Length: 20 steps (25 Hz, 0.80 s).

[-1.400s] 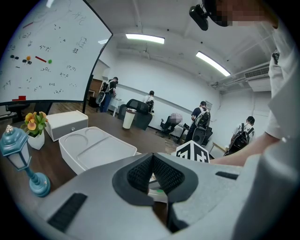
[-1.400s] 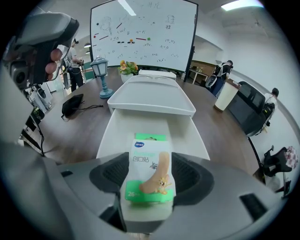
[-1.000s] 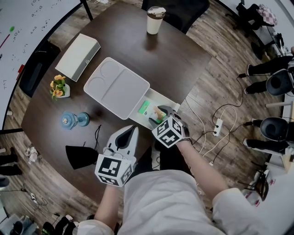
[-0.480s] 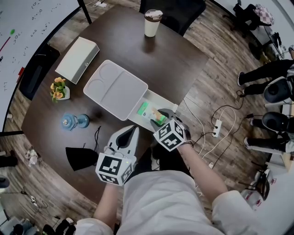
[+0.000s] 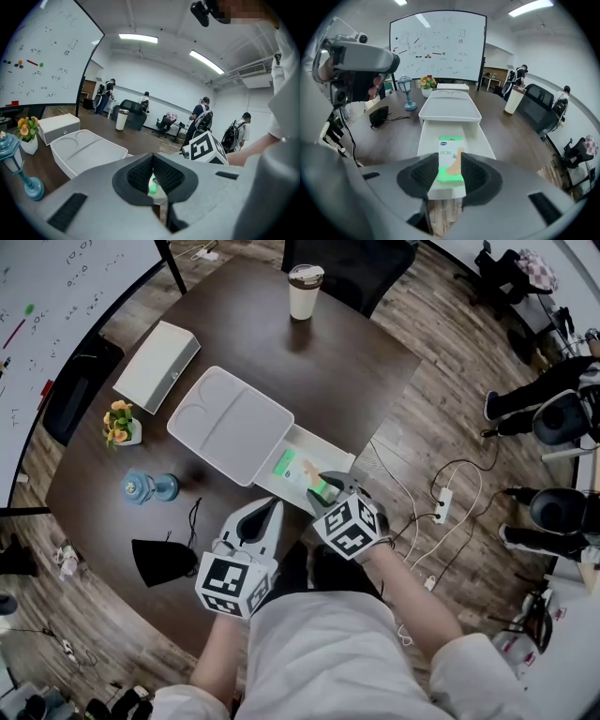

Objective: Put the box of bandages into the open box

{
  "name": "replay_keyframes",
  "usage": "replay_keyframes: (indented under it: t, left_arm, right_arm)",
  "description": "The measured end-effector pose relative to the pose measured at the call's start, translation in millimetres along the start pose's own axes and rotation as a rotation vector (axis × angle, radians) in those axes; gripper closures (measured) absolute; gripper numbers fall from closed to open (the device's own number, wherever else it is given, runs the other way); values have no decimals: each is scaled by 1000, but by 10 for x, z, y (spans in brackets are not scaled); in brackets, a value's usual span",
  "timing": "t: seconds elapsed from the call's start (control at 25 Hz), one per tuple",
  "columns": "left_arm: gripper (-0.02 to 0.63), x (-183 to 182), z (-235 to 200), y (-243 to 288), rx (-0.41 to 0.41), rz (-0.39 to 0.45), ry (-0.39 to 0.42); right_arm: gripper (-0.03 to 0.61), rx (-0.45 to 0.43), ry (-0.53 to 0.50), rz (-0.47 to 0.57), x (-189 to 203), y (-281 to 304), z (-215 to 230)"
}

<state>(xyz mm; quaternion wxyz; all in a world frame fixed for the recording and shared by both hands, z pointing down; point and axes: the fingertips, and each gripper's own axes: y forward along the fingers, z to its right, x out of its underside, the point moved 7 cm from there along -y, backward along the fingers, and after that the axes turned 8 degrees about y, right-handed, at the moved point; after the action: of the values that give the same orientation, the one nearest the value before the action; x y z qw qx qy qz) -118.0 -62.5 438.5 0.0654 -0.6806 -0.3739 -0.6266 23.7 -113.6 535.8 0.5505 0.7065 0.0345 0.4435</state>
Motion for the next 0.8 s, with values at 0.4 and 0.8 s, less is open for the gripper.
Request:
replay_keyframes:
  t: [0.4,0.8]
  left_arm:
    - [611,-73,329,-83,-44,16,21]
    - [611,-82,647,-296,-110,41,33]
  right_arm:
    - [467,-18,-3,71,115,-405,-42]
    - [519,-43,-17,150,214,-817,-149]
